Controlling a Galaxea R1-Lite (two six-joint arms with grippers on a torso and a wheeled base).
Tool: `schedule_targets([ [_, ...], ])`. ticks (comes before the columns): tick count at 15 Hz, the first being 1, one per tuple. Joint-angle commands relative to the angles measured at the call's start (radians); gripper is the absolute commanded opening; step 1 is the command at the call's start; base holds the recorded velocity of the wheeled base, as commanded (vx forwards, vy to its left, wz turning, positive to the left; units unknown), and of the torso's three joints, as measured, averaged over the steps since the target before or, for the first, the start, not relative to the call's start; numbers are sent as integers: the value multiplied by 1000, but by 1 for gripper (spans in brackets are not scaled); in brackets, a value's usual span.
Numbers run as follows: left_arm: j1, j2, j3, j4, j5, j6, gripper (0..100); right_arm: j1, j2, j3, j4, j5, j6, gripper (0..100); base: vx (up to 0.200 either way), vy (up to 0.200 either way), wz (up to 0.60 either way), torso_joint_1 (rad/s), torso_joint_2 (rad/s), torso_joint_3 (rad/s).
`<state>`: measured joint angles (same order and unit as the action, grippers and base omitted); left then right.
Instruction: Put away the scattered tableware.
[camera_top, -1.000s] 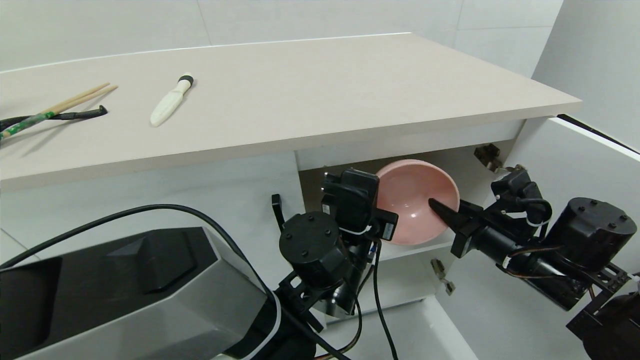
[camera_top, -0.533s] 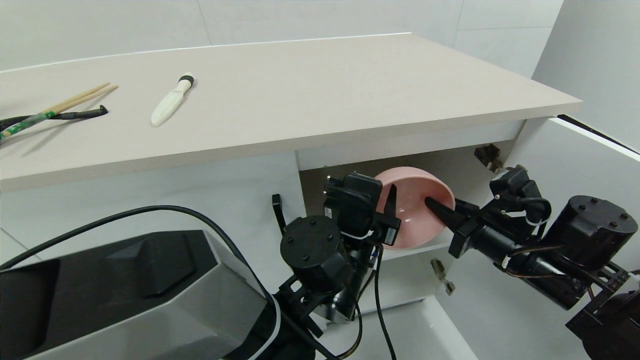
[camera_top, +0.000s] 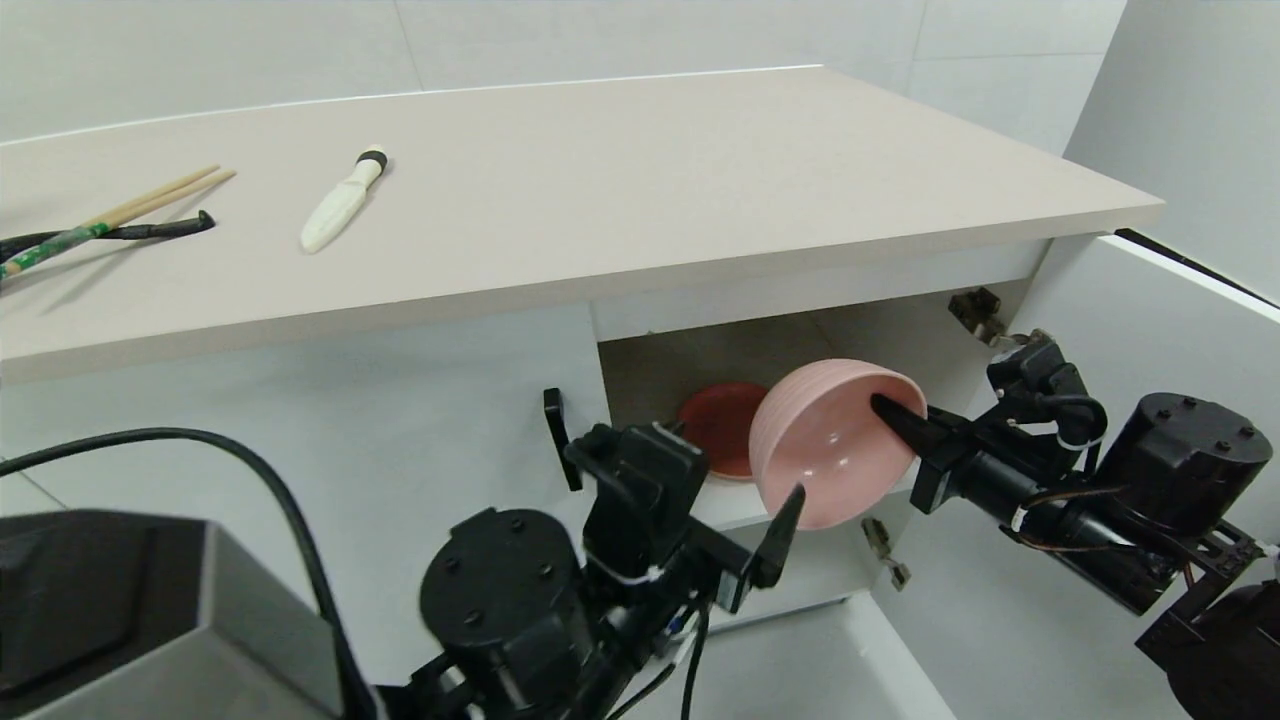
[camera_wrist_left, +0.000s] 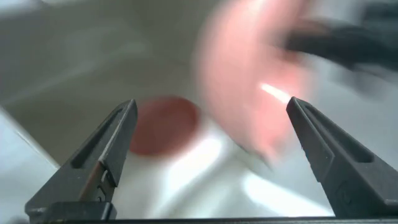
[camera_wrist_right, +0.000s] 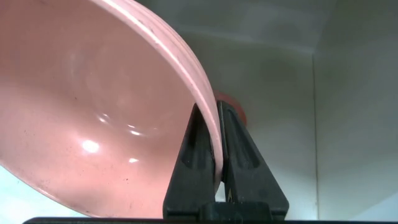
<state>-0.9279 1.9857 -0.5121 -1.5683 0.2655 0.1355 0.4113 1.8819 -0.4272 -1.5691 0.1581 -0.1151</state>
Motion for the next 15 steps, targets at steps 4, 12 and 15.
schedule_targets([
  [4, 54, -288, 328, -3, -339, 15, 100, 0, 19, 31, -2, -2, 5, 0, 0, 0, 0, 0, 0, 0],
  [12, 221, -507, 512, -3, -756, -8, 100, 0, 146, 91, -2, -2, 14, 0, 0, 0, 0, 0, 0, 0],
  [15, 254, -651, 512, 21, -657, -7, 100, -5, 167, 85, -2, -2, 74, 0, 0, 0, 0, 0, 0, 0],
])
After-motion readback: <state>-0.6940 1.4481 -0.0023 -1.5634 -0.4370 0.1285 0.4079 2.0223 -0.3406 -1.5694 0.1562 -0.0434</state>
